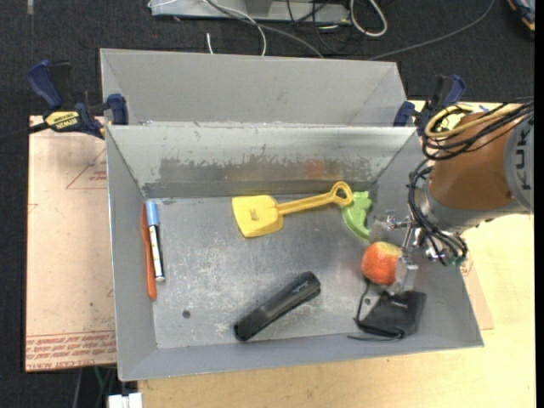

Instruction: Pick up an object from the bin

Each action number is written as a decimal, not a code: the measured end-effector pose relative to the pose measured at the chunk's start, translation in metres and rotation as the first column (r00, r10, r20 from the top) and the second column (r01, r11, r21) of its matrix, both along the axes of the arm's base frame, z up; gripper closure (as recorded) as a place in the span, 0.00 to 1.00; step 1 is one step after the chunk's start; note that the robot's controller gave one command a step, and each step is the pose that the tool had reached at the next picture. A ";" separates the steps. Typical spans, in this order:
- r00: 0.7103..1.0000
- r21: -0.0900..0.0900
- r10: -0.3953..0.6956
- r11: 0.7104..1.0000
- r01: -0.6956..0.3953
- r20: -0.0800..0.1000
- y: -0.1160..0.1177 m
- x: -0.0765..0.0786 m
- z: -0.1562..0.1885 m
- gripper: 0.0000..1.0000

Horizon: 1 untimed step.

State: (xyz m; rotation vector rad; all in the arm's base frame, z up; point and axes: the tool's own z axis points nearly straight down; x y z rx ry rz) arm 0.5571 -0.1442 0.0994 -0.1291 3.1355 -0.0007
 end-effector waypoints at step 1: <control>0.999 0.001 -0.040 0.999 0.040 0.003 -0.003 -0.017 0.001 0.00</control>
Offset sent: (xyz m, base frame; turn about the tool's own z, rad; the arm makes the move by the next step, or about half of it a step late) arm -0.0323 0.0119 0.0006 -0.0035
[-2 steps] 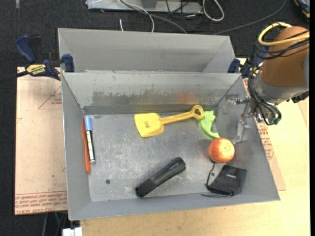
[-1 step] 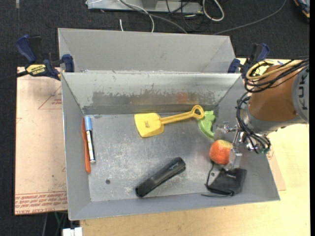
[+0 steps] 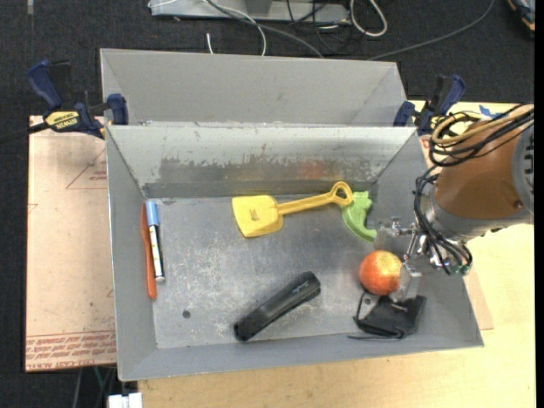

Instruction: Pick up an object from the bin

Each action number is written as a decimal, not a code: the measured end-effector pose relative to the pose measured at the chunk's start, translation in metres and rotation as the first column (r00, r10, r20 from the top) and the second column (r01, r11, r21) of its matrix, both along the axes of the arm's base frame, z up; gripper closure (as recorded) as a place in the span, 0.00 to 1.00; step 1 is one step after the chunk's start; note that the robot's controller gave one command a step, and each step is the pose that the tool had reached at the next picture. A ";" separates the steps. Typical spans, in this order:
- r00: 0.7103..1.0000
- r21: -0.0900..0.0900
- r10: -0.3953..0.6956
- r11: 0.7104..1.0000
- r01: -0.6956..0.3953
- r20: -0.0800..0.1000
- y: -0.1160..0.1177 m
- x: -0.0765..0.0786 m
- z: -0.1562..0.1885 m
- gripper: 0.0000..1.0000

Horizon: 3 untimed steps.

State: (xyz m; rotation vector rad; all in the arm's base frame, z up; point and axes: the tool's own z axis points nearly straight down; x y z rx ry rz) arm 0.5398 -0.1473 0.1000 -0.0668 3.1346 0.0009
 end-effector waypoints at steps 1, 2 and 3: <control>0.999 0.003 0.042 0.999 -0.042 -0.010 0.016 -0.015 -0.001 0.00; 0.981 -0.003 0.196 0.981 -0.196 0.014 -0.002 -0.050 -0.029 0.00; 0.957 -0.014 0.290 0.957 -0.290 0.025 0.015 -0.054 -0.025 1.00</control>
Offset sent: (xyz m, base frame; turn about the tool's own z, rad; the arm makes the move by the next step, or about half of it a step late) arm -0.0526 -0.0030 -0.0300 -0.2017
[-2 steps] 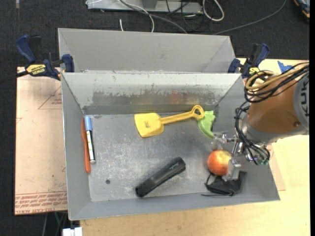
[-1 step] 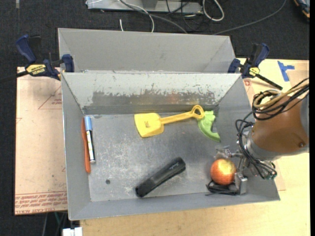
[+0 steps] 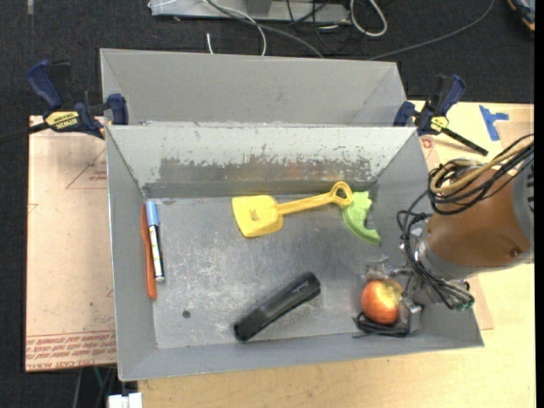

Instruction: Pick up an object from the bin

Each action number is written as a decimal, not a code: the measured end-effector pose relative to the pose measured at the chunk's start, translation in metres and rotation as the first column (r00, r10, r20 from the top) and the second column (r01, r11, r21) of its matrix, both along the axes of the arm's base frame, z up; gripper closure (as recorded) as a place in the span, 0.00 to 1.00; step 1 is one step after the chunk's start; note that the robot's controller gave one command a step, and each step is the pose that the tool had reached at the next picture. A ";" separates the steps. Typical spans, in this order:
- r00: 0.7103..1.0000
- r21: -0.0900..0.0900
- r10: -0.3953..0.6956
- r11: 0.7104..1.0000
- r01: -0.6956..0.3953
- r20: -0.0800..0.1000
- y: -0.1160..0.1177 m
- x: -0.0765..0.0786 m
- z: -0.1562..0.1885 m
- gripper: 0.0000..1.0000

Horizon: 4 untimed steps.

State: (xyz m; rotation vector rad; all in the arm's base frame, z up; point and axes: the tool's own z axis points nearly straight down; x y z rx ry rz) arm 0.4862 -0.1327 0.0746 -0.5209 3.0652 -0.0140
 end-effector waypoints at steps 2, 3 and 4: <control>1.000 0.000 0.001 1.000 -0.001 0.001 0.000 0.001 0.001 1.00; 1.000 0.003 0.001 1.000 -0.001 -0.008 0.002 -0.002 0.034 1.00; 1.000 0.003 -0.001 1.000 0.001 -0.007 0.002 -0.001 0.068 1.00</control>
Offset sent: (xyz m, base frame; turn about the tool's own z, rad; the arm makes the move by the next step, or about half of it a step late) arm 0.0001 0.0000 0.0013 -0.0005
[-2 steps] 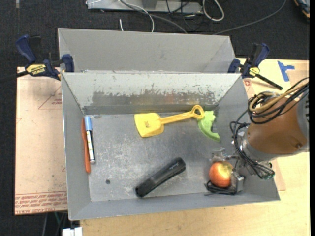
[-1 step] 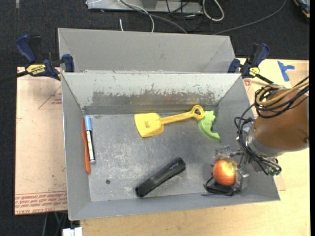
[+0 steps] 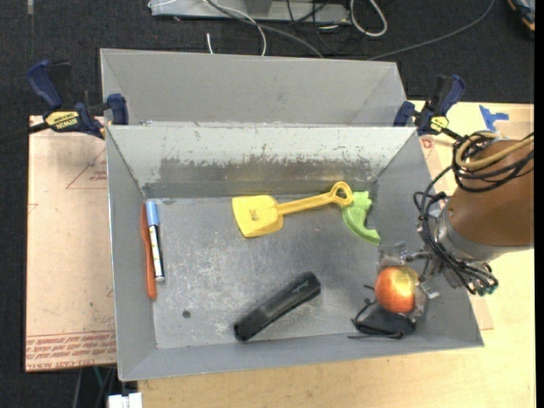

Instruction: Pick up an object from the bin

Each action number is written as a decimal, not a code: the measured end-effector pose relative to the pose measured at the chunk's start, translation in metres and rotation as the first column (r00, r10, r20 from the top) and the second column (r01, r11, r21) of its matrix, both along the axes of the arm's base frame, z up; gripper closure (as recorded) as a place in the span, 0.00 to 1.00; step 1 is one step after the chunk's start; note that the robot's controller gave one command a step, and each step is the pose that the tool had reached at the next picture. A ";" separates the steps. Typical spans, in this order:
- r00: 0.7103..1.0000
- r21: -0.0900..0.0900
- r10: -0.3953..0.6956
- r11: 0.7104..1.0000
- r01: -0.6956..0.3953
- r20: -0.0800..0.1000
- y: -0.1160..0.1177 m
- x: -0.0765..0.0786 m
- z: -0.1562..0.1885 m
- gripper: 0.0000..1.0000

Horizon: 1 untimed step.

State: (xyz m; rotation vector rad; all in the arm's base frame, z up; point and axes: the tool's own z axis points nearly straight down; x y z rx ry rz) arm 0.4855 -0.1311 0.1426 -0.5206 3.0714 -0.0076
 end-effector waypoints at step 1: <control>1.000 0.000 -0.001 1.000 0.001 0.001 0.000 0.000 0.035 1.00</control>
Offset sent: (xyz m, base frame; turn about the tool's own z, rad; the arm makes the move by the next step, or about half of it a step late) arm 0.0002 -0.0001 0.0363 0.0007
